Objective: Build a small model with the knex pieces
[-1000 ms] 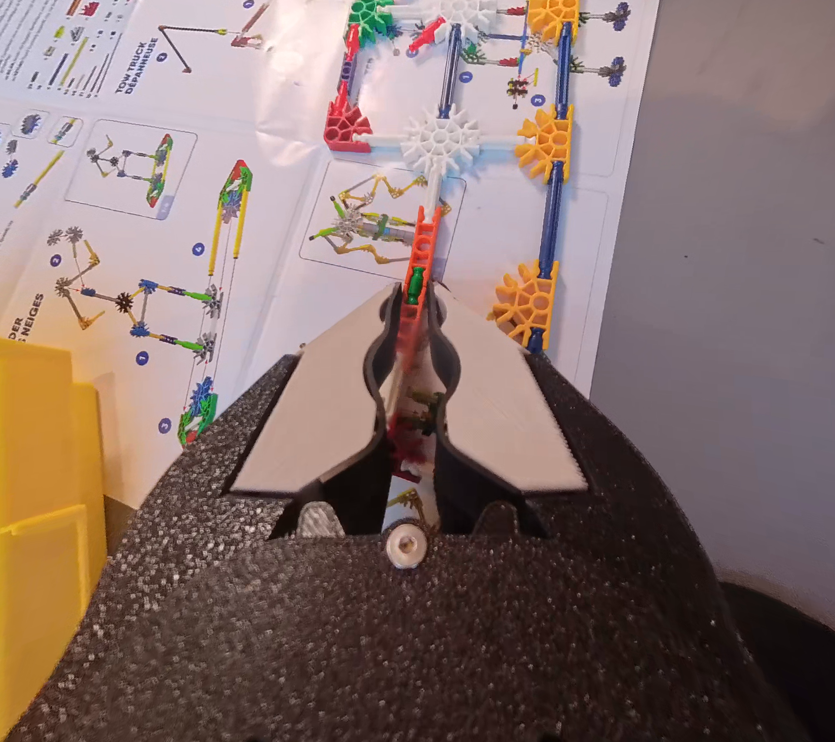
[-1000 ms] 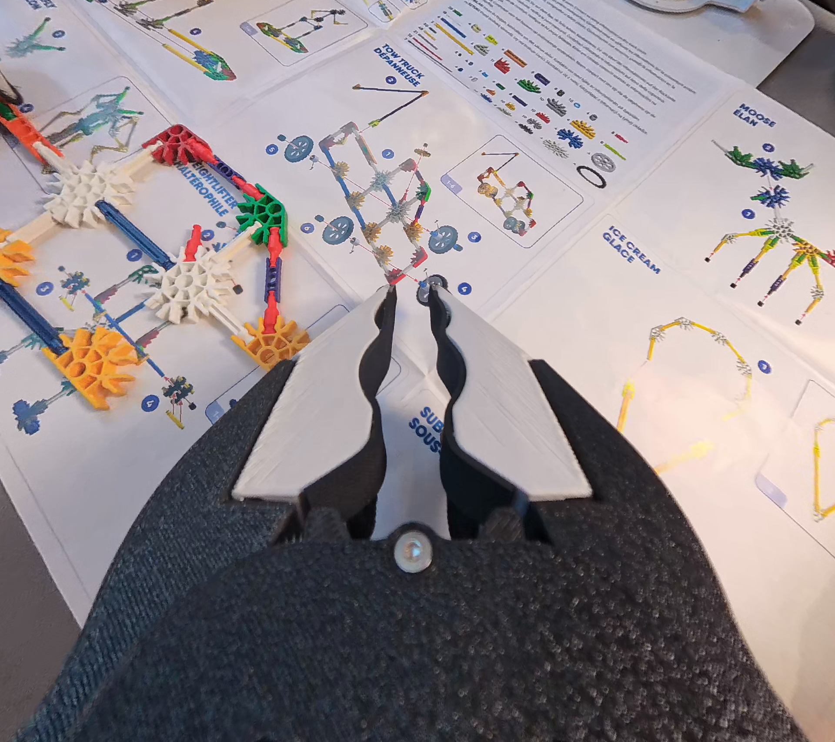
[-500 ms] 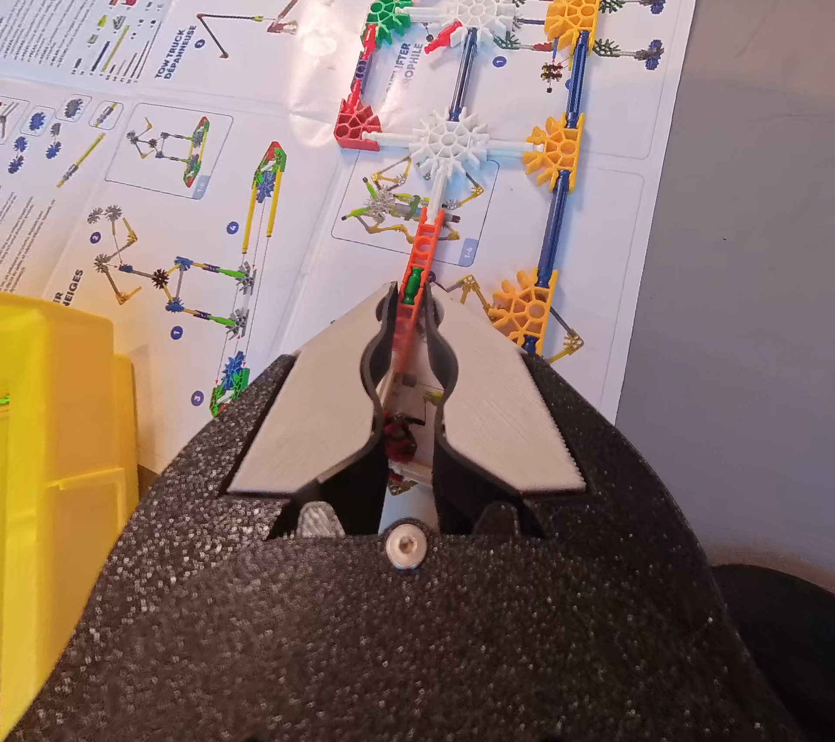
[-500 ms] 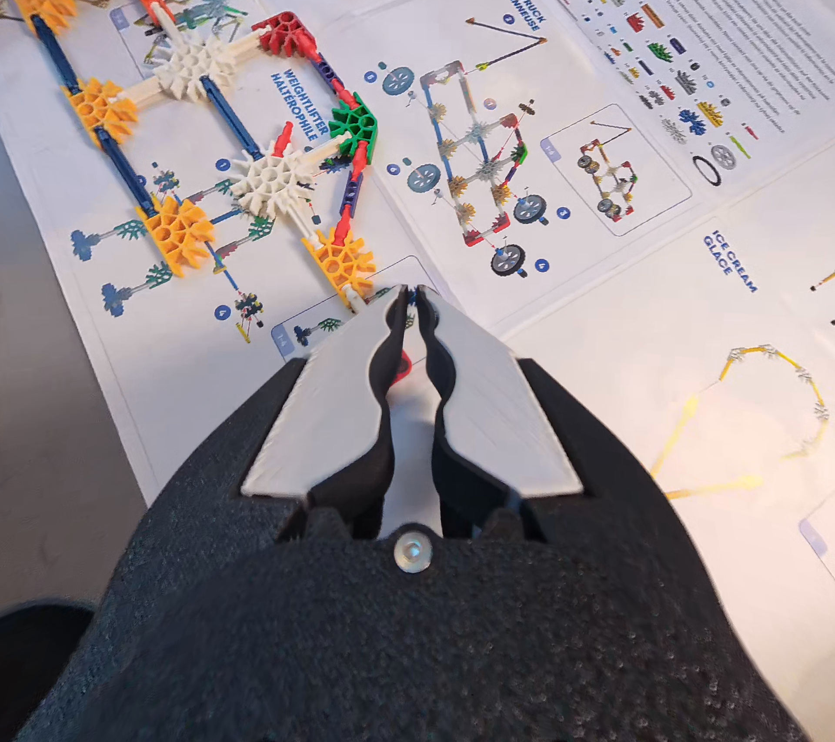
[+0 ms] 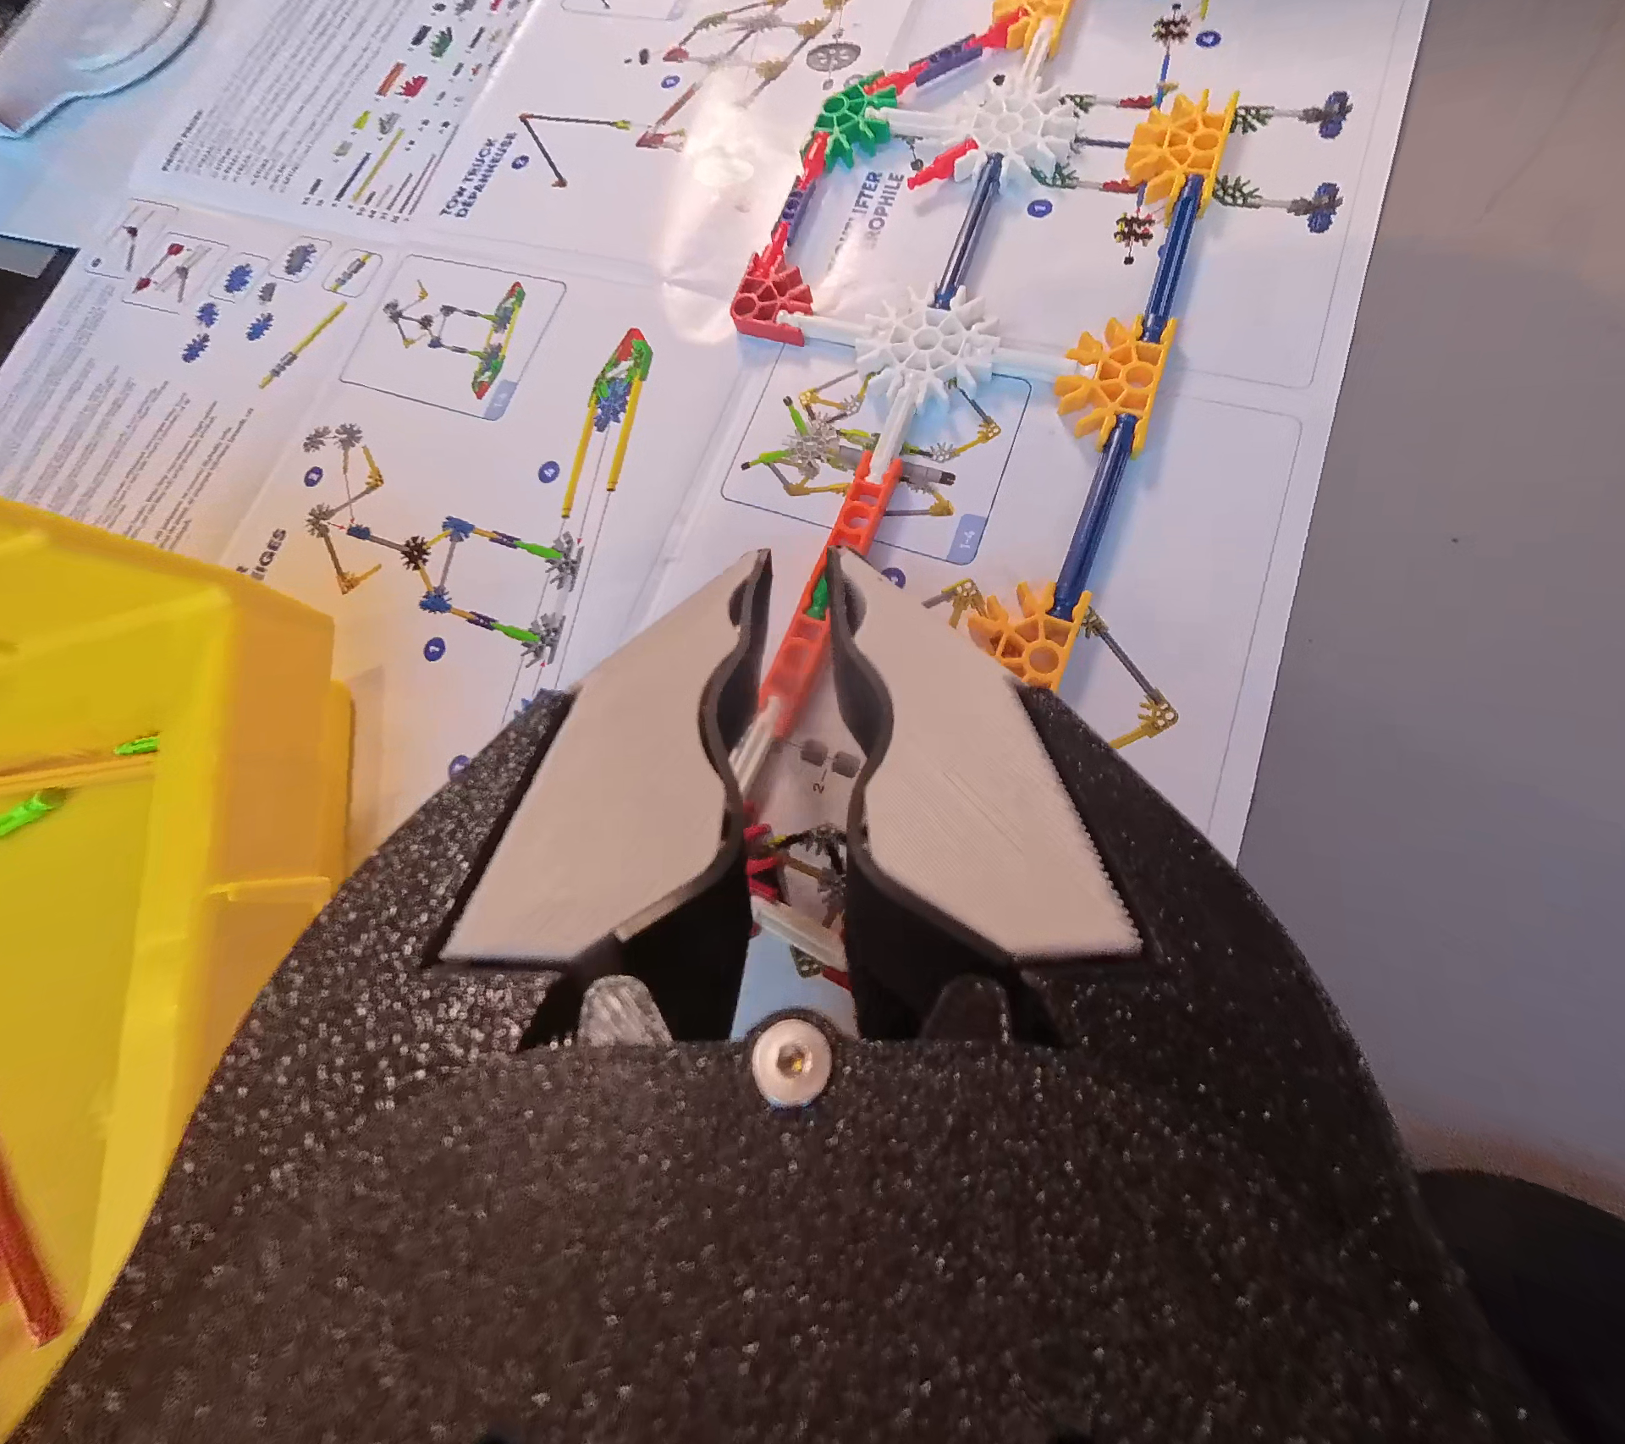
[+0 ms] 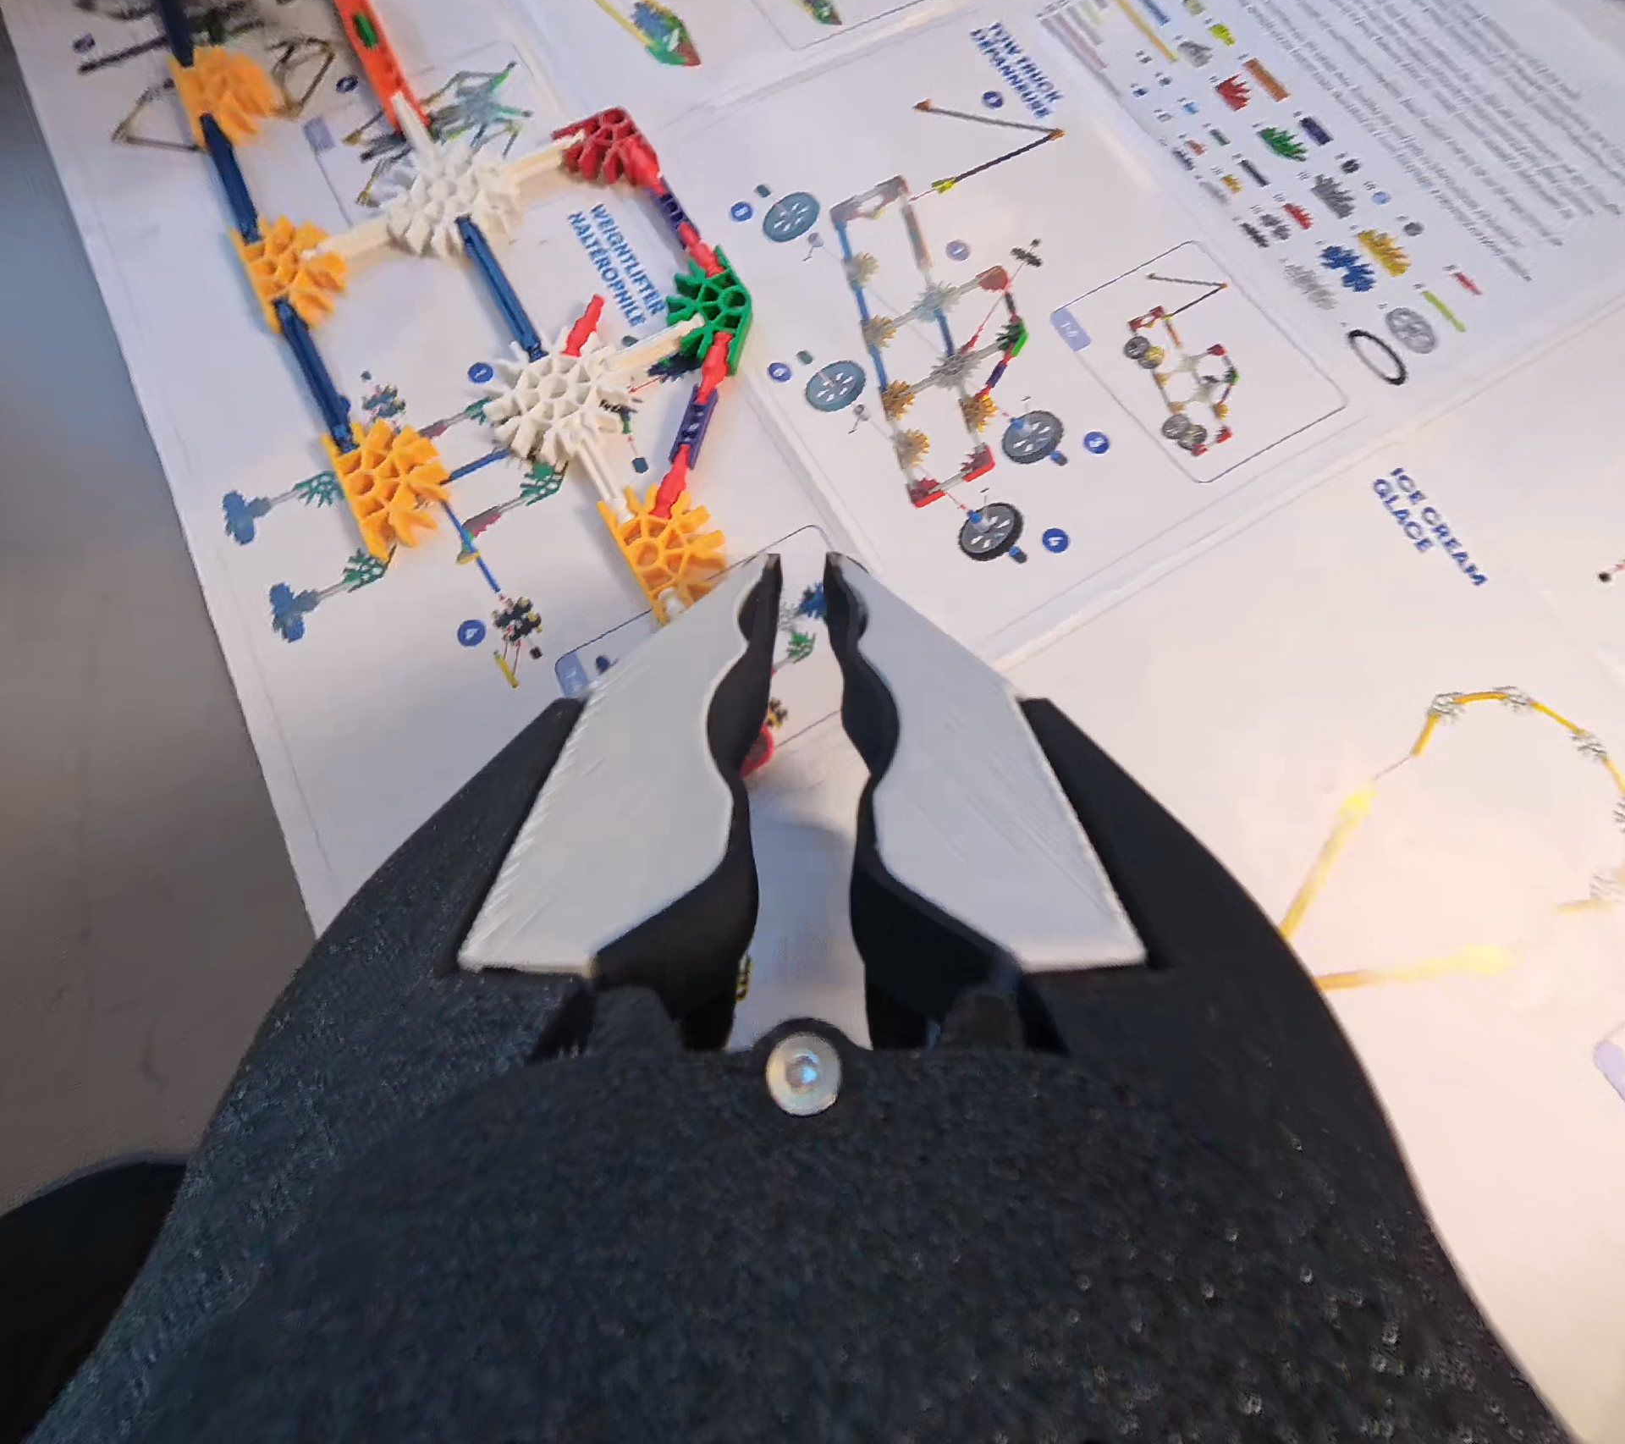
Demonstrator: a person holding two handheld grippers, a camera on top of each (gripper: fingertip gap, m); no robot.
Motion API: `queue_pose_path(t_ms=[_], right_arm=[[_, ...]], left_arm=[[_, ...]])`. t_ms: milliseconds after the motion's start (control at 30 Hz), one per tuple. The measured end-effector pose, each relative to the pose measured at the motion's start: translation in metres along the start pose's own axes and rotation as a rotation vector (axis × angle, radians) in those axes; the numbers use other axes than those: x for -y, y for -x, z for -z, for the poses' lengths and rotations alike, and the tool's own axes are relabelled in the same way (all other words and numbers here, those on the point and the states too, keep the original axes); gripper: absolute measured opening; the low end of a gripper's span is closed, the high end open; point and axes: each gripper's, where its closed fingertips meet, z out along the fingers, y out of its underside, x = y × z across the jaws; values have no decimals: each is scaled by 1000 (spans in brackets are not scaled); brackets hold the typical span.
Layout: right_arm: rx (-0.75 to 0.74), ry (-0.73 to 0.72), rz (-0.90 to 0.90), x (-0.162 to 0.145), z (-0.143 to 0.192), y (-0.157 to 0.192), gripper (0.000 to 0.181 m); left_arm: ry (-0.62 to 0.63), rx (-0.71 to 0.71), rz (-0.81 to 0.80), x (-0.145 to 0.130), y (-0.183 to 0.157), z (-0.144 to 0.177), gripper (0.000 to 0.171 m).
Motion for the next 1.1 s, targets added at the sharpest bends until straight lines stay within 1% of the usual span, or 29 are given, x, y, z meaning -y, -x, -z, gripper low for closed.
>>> queue_pose_path(t_ms=[100, 200, 333, 400, 533, 567, 633, 700, 767, 833, 867, 967, 1033, 1100], right_arm=[[-82, -60, -42, 10, -3, -15, 11], [-151, -61, -30, 12, -8, -24, 12], [-170, -57, -15, 12, -13, -24, 14], [-175, -65, -18, 13, -12, -25, 15], [-189, -83, -21, 15, -7, -26, 17], [-193, -87, -24, 16, -6, -27, 17], [-200, -94, -33, 16, -4, -29, 17], [-206, -104, -43, 17, -2, -32, 17], [-212, -113, -48, 18, 0, -33, 17], [-216, -124, -49, 20, 3, -34, 17], [-218, -130, -49, 21, 4, -34, 17], [-227, -152, -43, 25, 7, -34, 17], [-238, -162, -39, 27, 10, -35, 17], [-249, -169, -41, 26, 12, -38, 17]], left_arm=[[-56, 85, 48, 9, 16, 6, 14], [-118, 195, 120, 17, 38, 14, 19], [-160, 323, 204, 17, 63, 25, 22], [-189, 401, 248, 18, 79, 37, 24], [-232, 590, 383, 11, 118, 80, 24], [-219, 643, 399, 7, 129, 94, 24], [-169, 774, 367, 4, 151, 129, 20], [-67, 852, 312, 5, 172, 164, 18], [71, 819, 305, 5, 191, 183, 21], [208, 730, 291, 3, 211, 185, 23], [288, 666, 281, -2, 220, 180, 23], [538, 462, 260, -37, 243, 151, 22], [689, 232, 256, -68, 234, 126, 19], [818, 95, 254, -95, 223, 112, 14]])
